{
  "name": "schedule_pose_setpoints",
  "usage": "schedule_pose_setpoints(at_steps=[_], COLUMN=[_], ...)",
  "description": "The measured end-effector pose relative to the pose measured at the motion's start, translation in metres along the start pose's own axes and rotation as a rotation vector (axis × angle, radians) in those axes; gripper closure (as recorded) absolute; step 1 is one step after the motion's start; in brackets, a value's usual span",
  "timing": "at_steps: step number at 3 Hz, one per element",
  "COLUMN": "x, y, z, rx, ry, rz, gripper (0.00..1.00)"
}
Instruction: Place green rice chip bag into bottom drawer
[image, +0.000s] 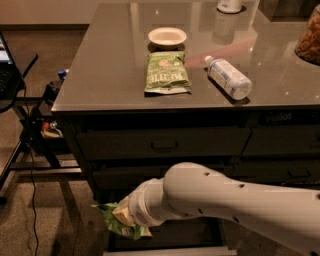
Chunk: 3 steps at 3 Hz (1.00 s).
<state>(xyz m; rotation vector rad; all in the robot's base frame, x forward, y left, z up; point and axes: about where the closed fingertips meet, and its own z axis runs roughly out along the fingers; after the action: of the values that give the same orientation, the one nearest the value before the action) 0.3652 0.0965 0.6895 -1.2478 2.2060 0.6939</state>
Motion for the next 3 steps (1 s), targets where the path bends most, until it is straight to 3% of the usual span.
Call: schedule_pose_setpoints(at_steps=[2, 3], x=[0.053, 0.053], y=[-0.049, -0.049], z=[0.046, 0.046], rx=[0.002, 0.002], ry=[-0.105, -0.105], rz=[0.148, 0.148], gripper=[1.00, 1.00])
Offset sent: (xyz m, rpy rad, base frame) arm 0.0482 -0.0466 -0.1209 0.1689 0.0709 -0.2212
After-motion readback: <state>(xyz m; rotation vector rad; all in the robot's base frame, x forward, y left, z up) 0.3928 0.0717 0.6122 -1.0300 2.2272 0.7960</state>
